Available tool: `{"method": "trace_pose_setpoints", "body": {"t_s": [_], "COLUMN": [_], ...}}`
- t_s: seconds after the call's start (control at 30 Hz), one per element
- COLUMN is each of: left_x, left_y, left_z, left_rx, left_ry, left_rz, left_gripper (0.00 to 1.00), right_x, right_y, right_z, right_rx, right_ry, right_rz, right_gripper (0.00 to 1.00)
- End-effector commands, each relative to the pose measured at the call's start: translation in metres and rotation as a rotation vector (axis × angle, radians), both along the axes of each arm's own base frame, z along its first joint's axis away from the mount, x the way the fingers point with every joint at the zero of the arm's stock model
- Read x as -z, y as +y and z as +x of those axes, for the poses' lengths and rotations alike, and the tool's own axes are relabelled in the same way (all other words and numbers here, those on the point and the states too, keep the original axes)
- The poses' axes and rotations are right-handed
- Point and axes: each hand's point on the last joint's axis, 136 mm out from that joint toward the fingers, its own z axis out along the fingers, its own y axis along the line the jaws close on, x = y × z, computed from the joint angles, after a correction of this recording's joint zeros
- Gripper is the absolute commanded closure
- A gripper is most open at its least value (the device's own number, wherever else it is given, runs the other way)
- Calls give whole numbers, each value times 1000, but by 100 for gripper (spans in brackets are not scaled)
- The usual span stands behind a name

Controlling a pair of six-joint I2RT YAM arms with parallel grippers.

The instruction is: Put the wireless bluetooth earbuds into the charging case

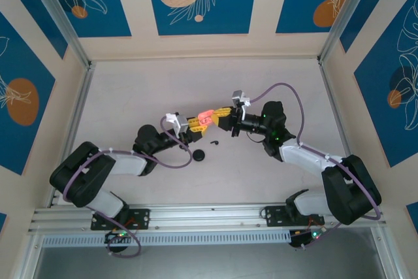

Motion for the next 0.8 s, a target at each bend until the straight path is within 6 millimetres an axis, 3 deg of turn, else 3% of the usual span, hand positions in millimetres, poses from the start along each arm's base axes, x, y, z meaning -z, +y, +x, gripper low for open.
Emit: {"method": "trace_pose_setpoints", "body": {"t_s": [0.0, 0.3, 0.77], "left_x": [-34, -38, -42], "left_y": [5, 8, 17], "left_z": [-1, -1, 10], "left_rx": [-5, -26, -126], "left_ry": [-78, -94, -137], "left_rz": [-73, -79, -76], "left_gripper": [86, 86, 87], "right_x": [15, 40, 40], "right_y": [-2, -10, 0], "right_z": [1, 6, 15], "right_rx": [31, 105, 274], "right_ry": [44, 157, 186], "right_rz": [-11, -59, -152], "right_gripper": [87, 85, 86]}}
